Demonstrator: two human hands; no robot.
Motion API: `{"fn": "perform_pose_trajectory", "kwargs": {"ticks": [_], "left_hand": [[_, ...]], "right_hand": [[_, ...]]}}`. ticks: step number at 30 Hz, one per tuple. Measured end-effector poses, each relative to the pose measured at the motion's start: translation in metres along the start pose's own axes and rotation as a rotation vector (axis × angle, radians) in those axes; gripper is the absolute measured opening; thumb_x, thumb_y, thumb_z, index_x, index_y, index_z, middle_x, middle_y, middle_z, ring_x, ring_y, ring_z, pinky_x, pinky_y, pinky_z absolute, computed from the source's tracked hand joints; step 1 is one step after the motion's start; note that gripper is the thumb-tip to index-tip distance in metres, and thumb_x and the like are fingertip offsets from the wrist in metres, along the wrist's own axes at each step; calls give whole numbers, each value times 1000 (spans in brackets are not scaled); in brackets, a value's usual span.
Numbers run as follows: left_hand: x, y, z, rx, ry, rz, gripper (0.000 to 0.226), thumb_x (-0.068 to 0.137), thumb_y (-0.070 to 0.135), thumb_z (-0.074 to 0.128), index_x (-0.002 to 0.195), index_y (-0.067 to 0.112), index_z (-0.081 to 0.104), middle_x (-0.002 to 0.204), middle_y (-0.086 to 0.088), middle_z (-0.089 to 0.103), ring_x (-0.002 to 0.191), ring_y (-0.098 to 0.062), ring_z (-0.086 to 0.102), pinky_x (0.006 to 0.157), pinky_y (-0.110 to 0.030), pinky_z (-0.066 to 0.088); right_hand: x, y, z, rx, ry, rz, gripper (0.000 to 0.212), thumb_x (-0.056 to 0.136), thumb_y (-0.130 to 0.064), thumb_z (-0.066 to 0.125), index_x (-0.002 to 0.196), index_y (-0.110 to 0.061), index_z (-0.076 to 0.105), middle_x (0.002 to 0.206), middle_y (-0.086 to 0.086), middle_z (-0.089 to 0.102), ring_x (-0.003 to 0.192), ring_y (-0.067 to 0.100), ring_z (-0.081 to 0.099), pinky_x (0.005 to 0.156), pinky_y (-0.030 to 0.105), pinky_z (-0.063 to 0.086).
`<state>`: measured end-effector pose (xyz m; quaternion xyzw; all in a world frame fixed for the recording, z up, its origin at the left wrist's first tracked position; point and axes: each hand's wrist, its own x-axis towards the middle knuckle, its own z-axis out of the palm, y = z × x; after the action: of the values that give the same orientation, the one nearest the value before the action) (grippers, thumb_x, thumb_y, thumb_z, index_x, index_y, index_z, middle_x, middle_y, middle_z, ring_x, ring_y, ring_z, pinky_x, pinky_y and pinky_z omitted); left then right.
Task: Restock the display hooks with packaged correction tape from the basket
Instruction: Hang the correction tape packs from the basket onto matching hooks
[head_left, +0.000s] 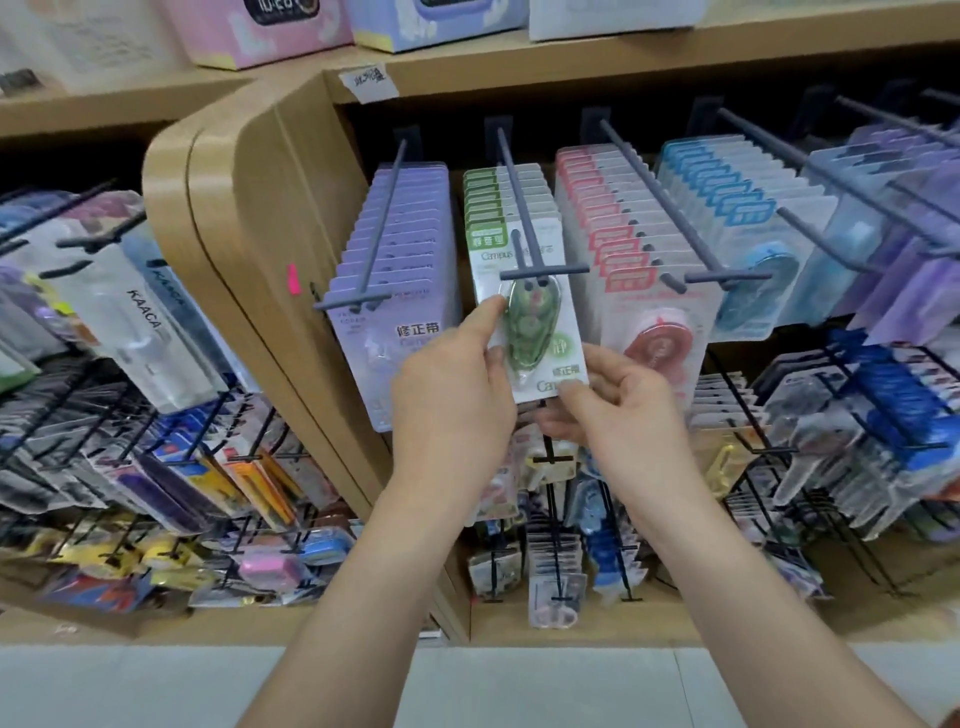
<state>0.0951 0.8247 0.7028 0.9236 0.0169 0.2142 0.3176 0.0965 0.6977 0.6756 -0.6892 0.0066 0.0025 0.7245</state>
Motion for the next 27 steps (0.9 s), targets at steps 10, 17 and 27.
{"fn": "perform_pose_trajectory", "kwargs": {"ticks": [10,17,27], "left_hand": [[1,-4,18,236,114,91,57,93,-2,54,146,13,44,115,-14,67,88,-38,65,61,-39,42],[-46,-19,34,-178,176,332,23,92,5,58,108,10,73,104,-1,72,92,-9,64,80,-17,49],[-126,48,96,-558,-483,294,24,89,12,64,90,32,76,78,18,71,77,0,67,69,-15,52]], "right_hand": [[-36,13,-47,-235,19,-3,27,97,-4,55,92,-22,73,74,1,74,65,13,69,58,19,53],[-69,17,-113,-378,179,-95,25,95,-3,58,95,-24,72,77,2,74,67,16,70,64,24,58],[-156,65,-241,-980,186,118,23,91,-19,66,106,-37,70,78,-17,70,74,8,65,70,21,48]]}}
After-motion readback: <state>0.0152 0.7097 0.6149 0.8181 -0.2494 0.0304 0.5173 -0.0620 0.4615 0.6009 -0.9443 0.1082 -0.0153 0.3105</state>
